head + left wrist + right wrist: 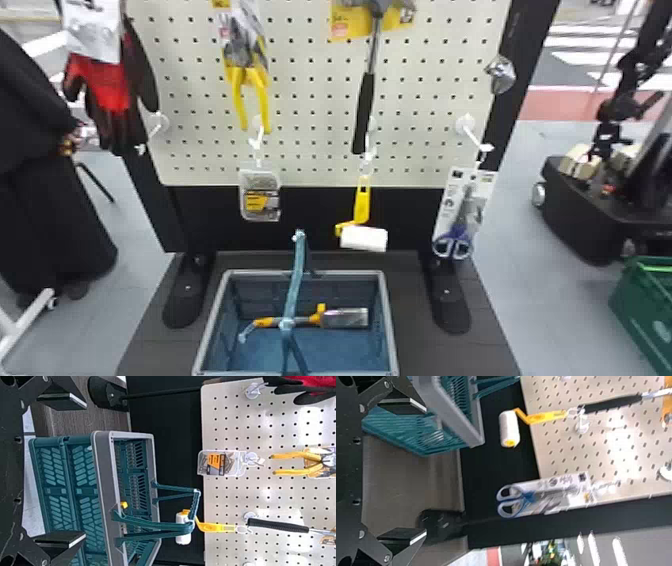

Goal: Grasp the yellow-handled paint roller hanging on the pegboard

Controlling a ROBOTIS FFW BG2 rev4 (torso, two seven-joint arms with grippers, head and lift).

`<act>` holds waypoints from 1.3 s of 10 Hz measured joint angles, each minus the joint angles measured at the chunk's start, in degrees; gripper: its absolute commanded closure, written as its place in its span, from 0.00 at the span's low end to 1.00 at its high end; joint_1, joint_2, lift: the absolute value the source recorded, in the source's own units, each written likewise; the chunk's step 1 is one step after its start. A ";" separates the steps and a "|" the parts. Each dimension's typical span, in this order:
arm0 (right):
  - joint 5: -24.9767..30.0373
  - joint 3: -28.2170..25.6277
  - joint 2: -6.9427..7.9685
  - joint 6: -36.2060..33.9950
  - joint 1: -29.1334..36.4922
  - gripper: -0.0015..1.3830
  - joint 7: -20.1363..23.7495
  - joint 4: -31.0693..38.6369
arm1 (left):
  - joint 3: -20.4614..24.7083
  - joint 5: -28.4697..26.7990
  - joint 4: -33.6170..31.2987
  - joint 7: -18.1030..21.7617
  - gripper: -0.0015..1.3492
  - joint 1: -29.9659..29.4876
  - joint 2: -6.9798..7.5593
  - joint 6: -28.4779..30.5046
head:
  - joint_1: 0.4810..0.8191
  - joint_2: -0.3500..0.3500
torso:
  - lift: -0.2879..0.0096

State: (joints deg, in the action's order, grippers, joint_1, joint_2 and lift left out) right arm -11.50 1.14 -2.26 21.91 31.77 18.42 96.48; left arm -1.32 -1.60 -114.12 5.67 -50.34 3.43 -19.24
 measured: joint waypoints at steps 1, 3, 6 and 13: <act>0.14 0.00 -0.53 -1.95 -2.73 0.13 1.47 0.39 | 0.00 0.01 0.02 0.16 0.12 0.16 0.00 0.12 | 0.20 0.50 | 0.63; 0.27 -0.06 -1.30 -6.83 -8.53 0.13 4.55 0.53 | 0.00 0.05 0.12 0.44 0.12 0.27 0.00 0.28 | 0.20 0.50 | 0.63; 2.08 -0.10 -1.57 -13.06 -17.82 0.13 9.36 0.36 | 0.03 0.11 0.57 1.06 0.12 0.89 0.15 0.59 | 0.20 0.50 | 0.63; 3.94 3.41 -0.60 -18.53 -40.83 0.13 20.62 -14.95 | -1.61 0.26 3.63 1.63 0.12 4.45 0.30 0.86 | 0.20 0.50 | 0.63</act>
State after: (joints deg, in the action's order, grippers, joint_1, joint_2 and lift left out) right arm -7.55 4.55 -2.87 3.38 -9.06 39.04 81.52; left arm -2.93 -1.34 -110.50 7.30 -45.89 3.73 -18.38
